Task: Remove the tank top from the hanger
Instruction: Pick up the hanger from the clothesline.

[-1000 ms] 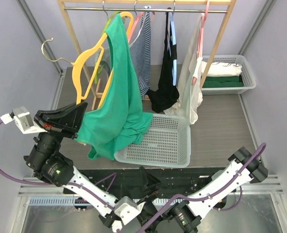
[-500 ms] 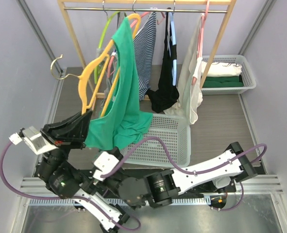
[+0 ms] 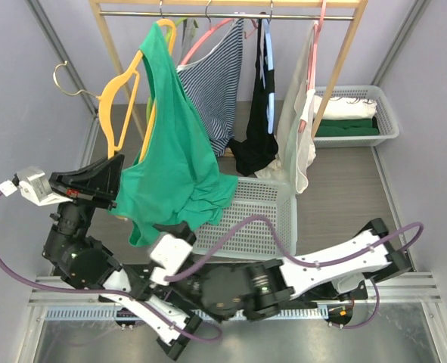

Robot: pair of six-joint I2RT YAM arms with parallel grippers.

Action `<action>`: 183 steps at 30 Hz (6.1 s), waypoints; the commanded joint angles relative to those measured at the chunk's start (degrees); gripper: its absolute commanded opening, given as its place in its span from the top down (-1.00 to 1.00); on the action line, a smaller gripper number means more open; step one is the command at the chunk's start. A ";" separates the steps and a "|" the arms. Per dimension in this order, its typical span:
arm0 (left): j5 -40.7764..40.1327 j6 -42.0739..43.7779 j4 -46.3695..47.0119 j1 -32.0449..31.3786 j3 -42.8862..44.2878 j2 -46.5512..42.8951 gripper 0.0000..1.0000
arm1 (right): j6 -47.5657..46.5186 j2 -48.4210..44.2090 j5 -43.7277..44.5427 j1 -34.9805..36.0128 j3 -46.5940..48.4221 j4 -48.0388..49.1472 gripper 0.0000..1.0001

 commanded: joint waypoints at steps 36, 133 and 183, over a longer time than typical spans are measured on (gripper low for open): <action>-9.39 -14.65 -18.63 3.62 57.54 38.06 1.00 | -47.63 -31.11 18.71 0.18 -24.02 48.99 -1.00; -34.33 93.17 -75.73 -91.20 60.94 46.29 0.99 | -4.21 -51.42 21.87 -16.44 -15.32 -9.28 -0.99; -43.50 97.32 -81.00 -104.14 50.85 37.53 1.00 | 0.97 -48.43 27.42 -19.33 -33.68 6.54 -0.65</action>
